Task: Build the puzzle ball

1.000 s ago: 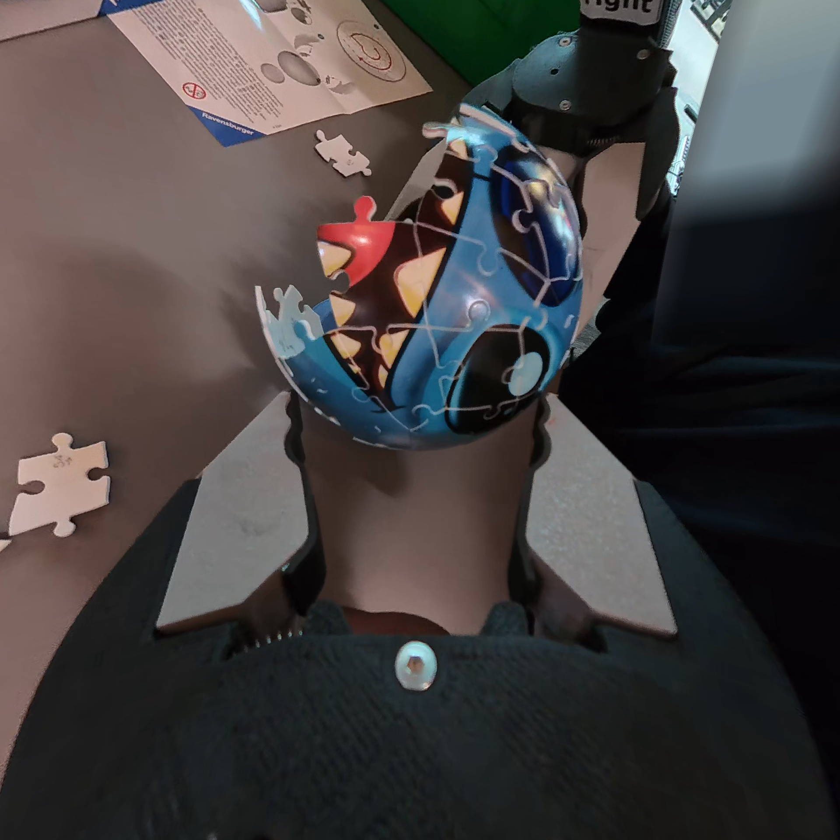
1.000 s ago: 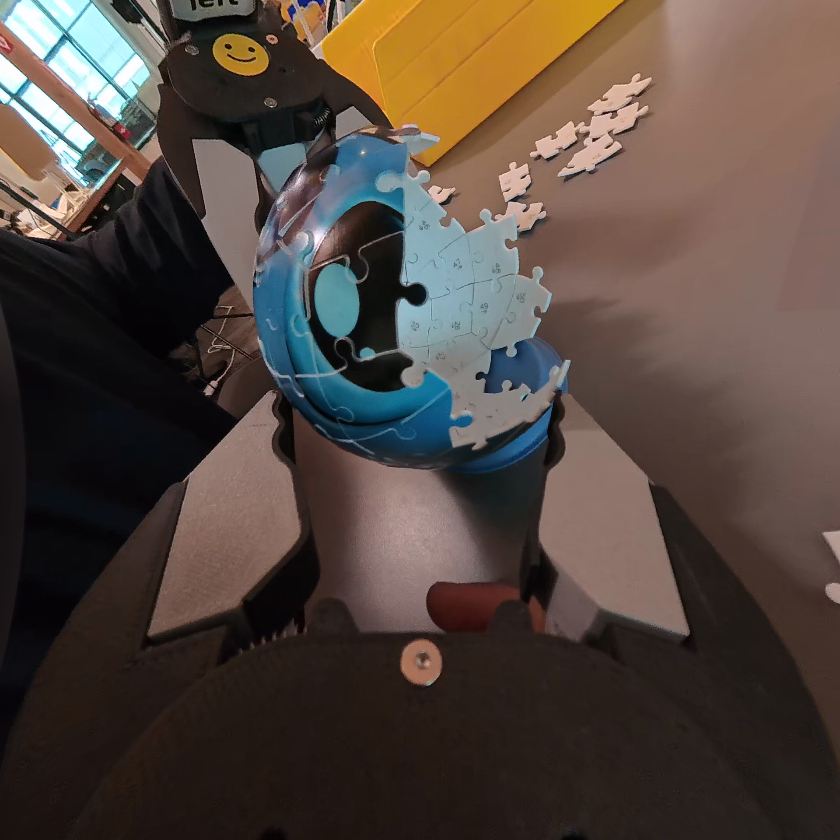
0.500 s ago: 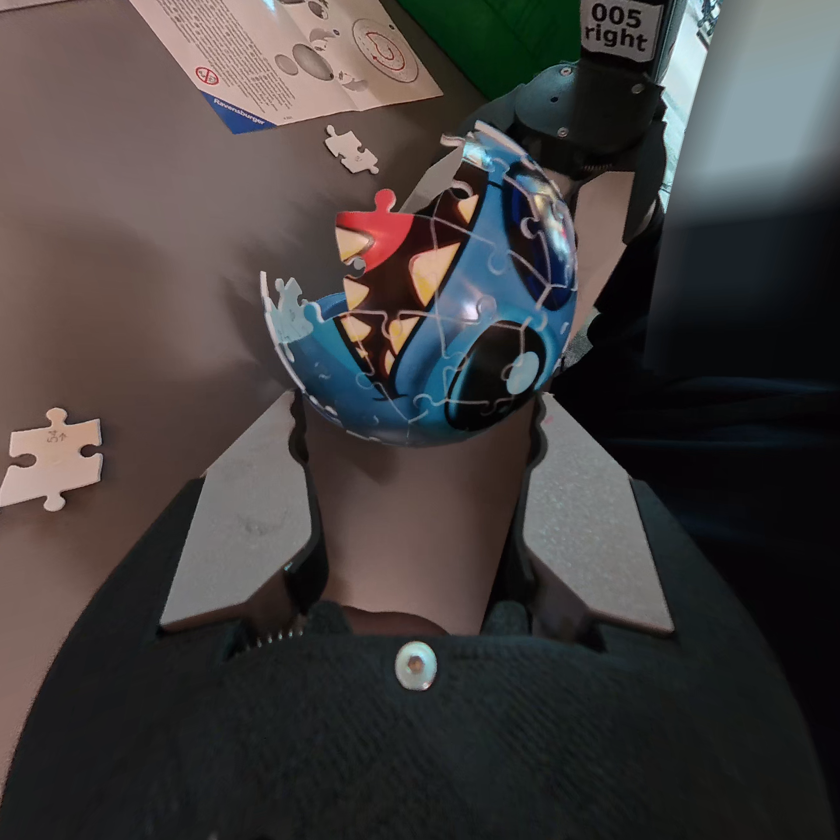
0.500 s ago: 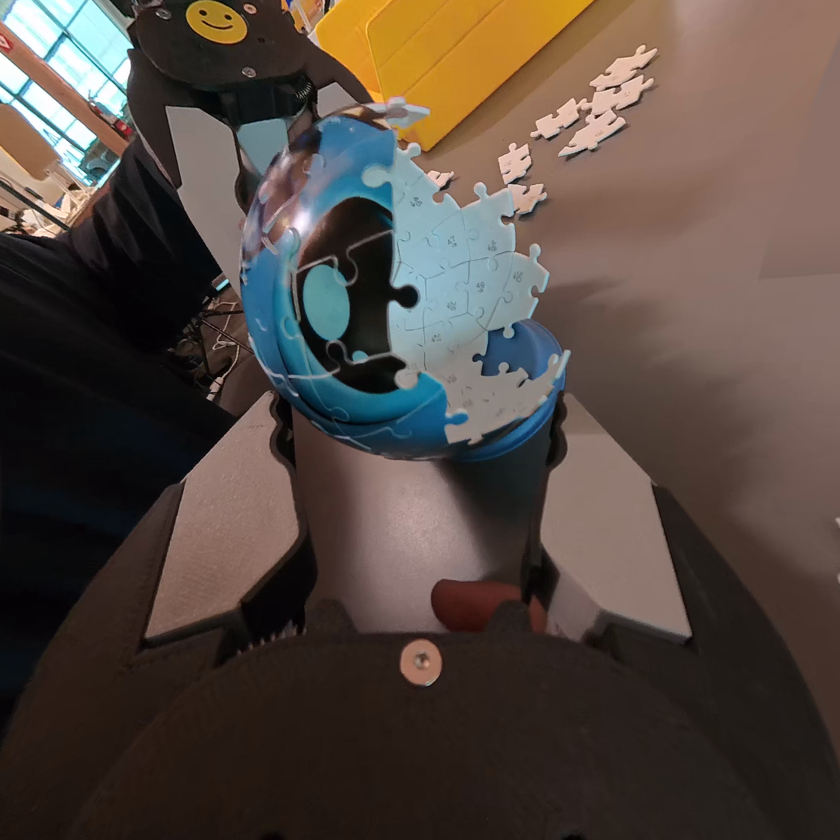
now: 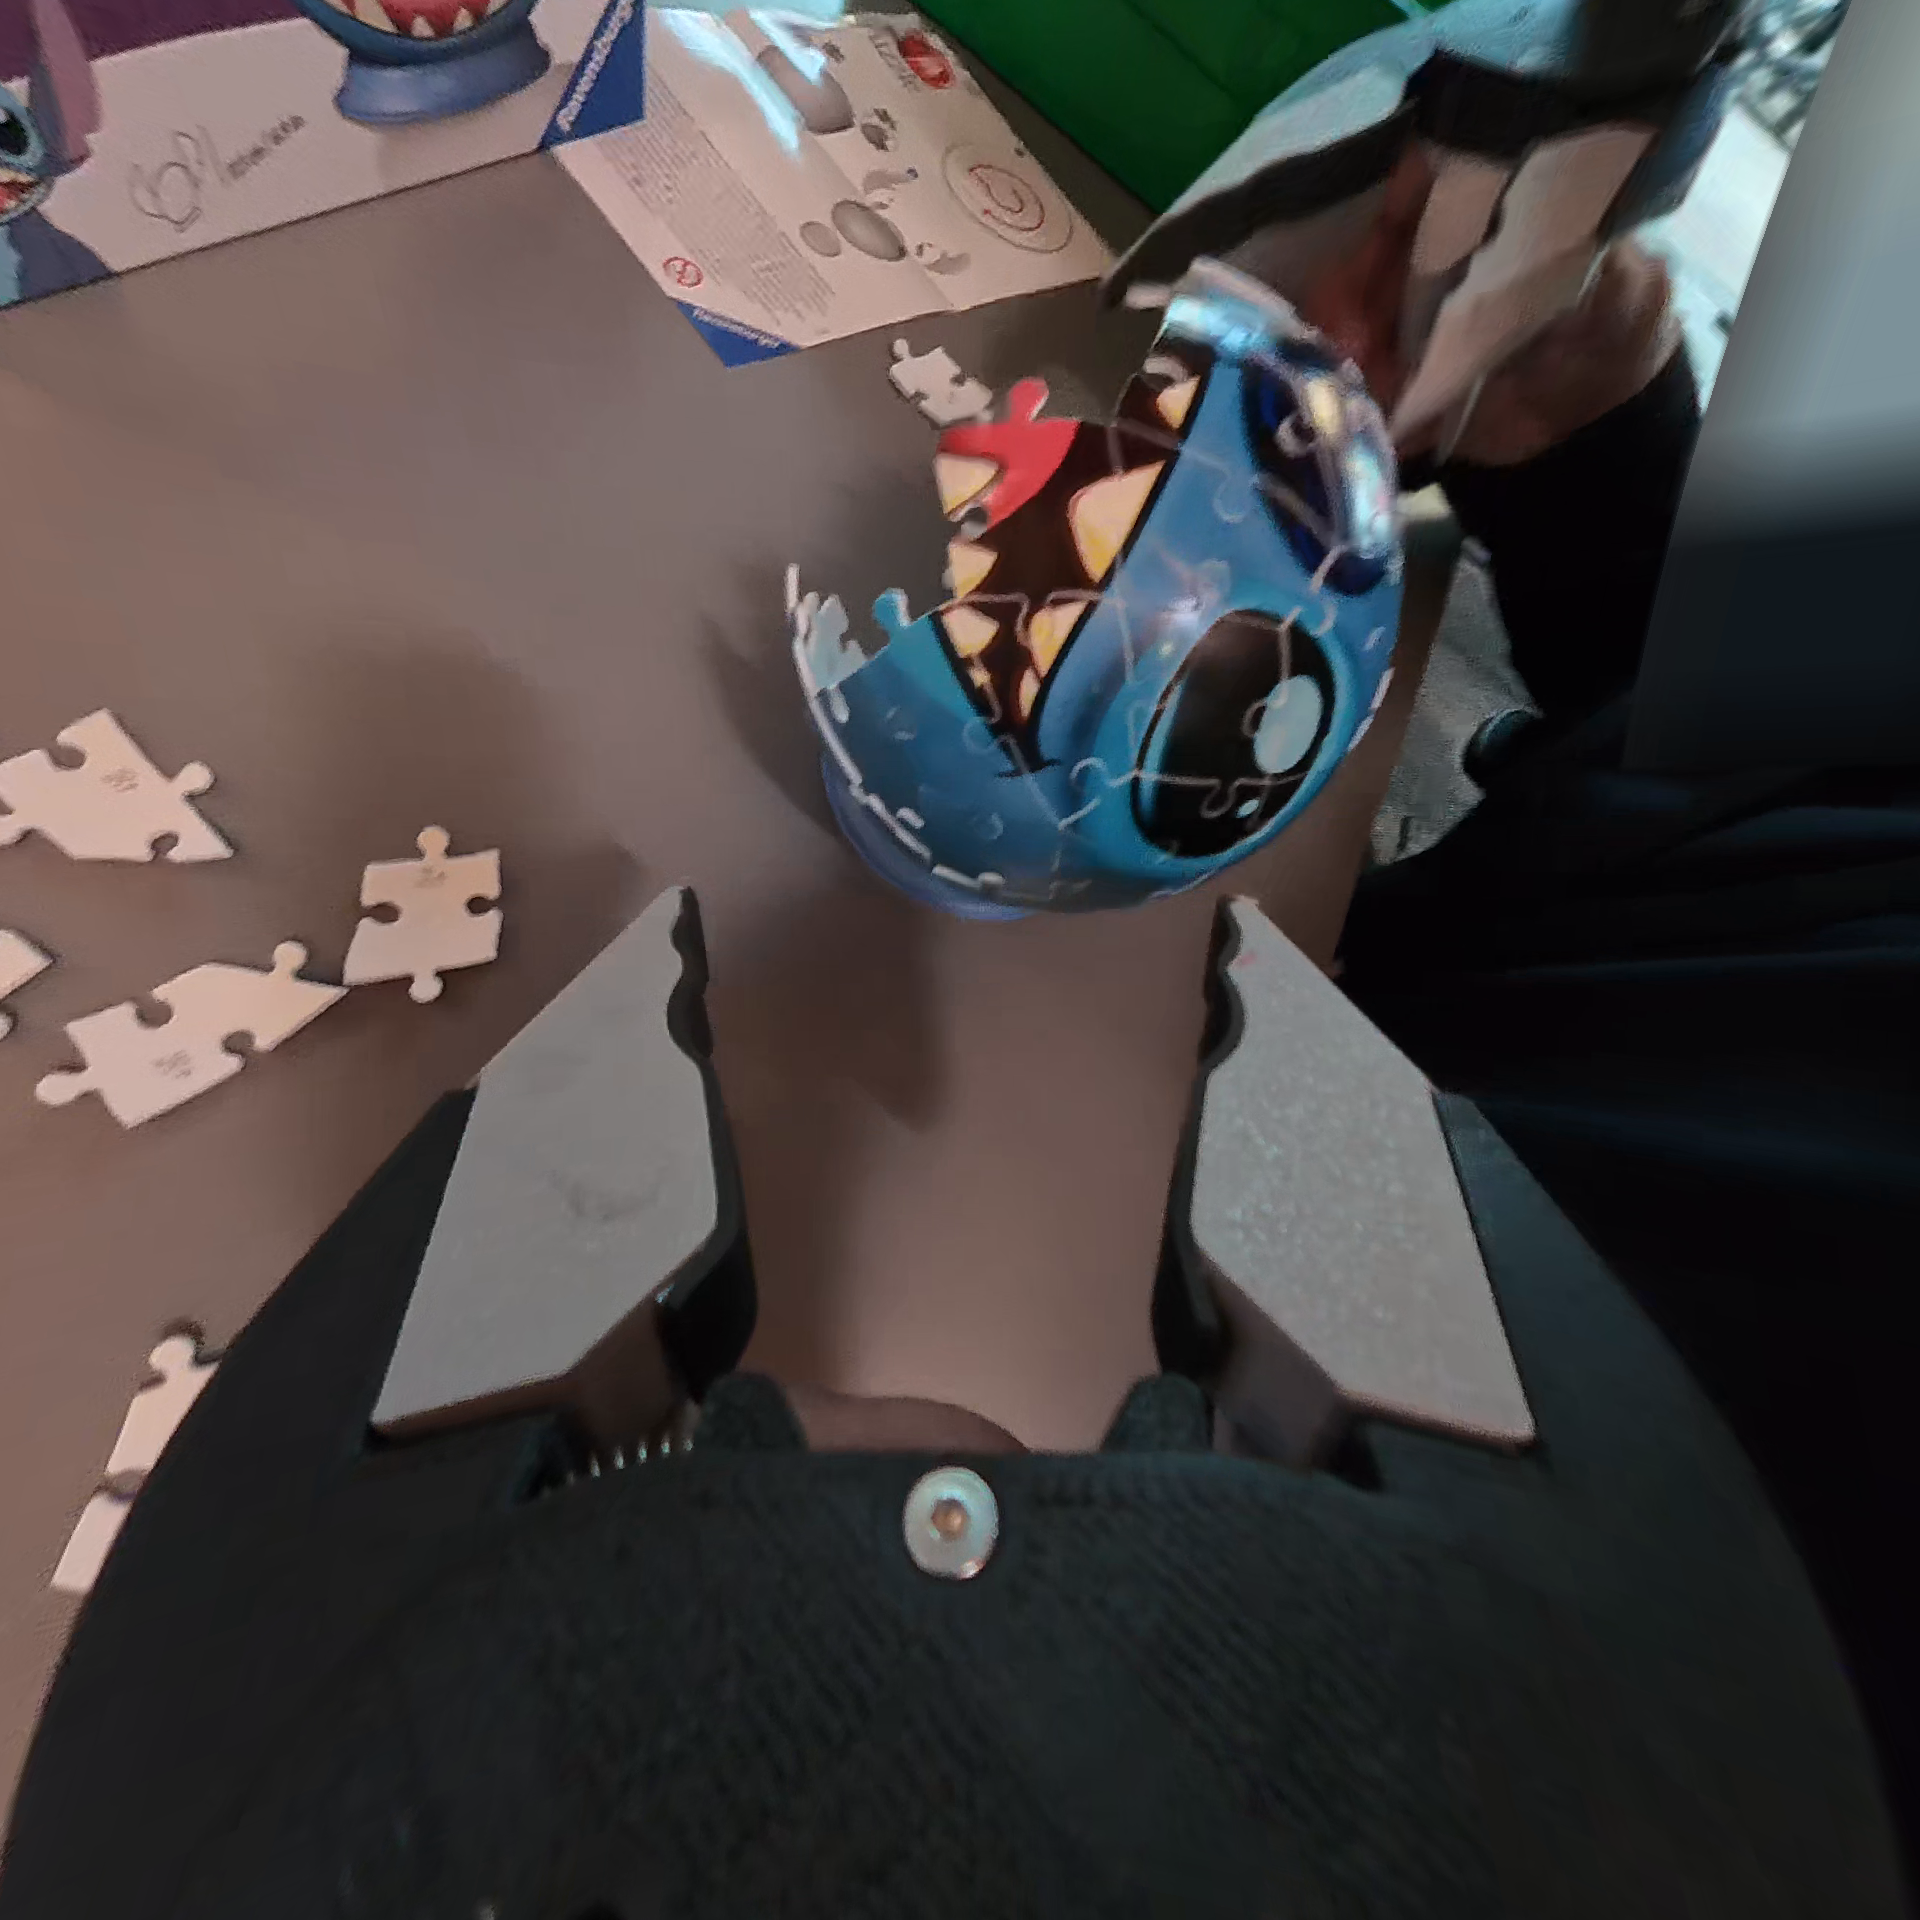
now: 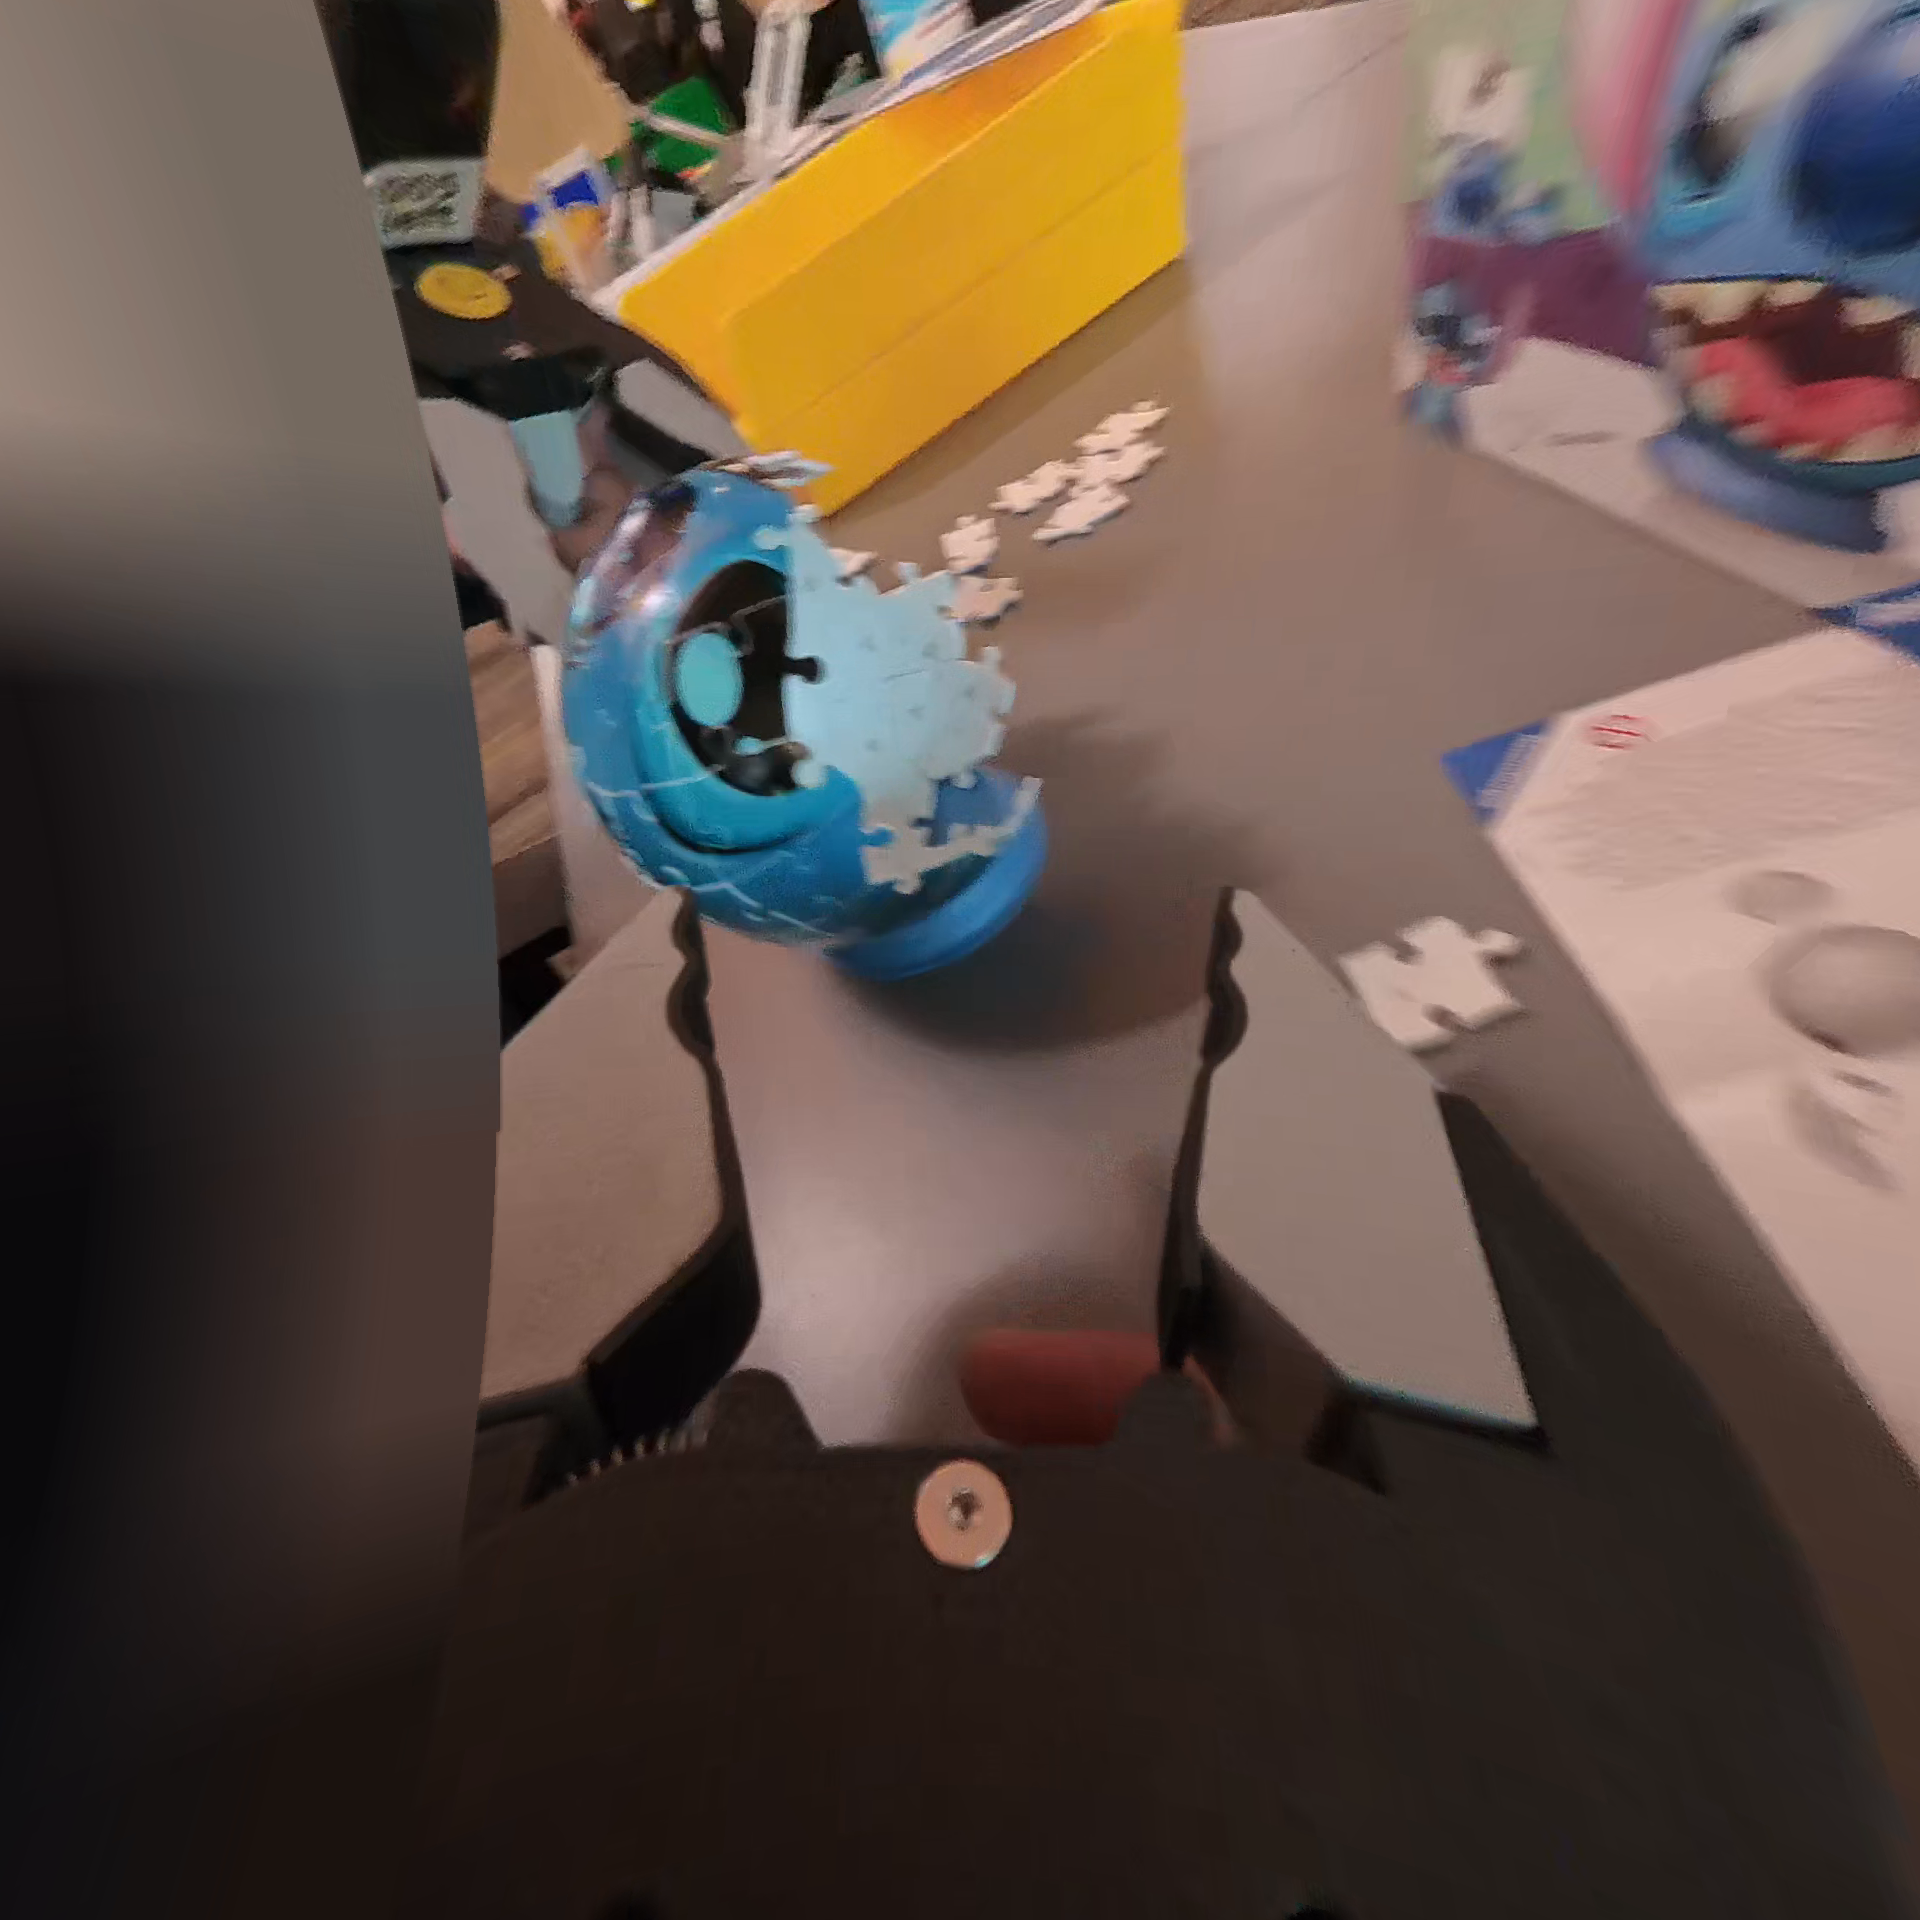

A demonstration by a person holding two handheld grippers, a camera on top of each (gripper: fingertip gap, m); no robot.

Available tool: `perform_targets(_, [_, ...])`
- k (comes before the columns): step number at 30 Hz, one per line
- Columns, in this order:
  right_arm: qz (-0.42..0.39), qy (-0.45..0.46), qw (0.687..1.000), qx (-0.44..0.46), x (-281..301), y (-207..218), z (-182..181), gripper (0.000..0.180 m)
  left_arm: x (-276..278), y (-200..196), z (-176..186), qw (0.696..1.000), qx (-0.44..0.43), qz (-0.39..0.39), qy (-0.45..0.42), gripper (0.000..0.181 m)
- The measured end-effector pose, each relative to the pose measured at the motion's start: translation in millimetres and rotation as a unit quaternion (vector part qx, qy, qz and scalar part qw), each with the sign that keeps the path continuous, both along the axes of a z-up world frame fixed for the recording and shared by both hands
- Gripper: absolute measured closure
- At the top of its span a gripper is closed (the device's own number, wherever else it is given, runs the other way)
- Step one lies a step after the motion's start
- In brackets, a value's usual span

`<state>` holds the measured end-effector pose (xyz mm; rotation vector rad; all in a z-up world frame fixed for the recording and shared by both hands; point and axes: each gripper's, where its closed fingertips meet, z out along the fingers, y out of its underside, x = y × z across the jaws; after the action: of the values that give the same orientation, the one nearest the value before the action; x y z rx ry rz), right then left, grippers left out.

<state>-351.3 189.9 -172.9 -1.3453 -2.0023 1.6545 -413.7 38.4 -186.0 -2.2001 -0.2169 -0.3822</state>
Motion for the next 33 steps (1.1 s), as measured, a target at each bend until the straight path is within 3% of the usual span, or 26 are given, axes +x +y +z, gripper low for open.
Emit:
perform_targets(1, [-0.015, -0.004, 1.000, 0.007, 1.4, 11.4, -1.8, 0.094, -1.2, -2.6, -6.7, 1.000, -0.011, 0.005, 0.010, 0.086])
perform_targets(6, [-0.007, -0.052, 0.998, 0.043, 17.6, 19.4, -30.3, 0.095, 4.9, -7.5, -39.5, 0.993, -0.067, 0.015, 0.098, 0.085])
perform_targets(11, [0.051, -0.083, 0.995, 0.030, 28.9, -20.0, -45.8, 0.094, 2.1, 2.8, -47.3, 0.984, -0.066, 0.077, 0.147, 0.085])
perform_targets(15, [0.091, -0.044, 0.993, 0.054, 15.3, -45.9, -45.4, 0.088, 4.3, 1.5, -67.8, 0.976, -0.098, 0.072, 0.179, 0.078])
perform_targets(22, [0.157, -0.070, 0.981, 0.085, 2.8, -70.8, -58.6, 0.076, -1.7, 16.7, -66.5, 0.975, -0.072, 0.085, 0.190, 0.077])
perform_targets(33, [0.175, -0.074, 0.979, 0.076, 23.0, -96.5, -57.9, 0.082, -21.8, 10.5, -64.4, 0.970, -0.074, 0.112, 0.204, 0.080])
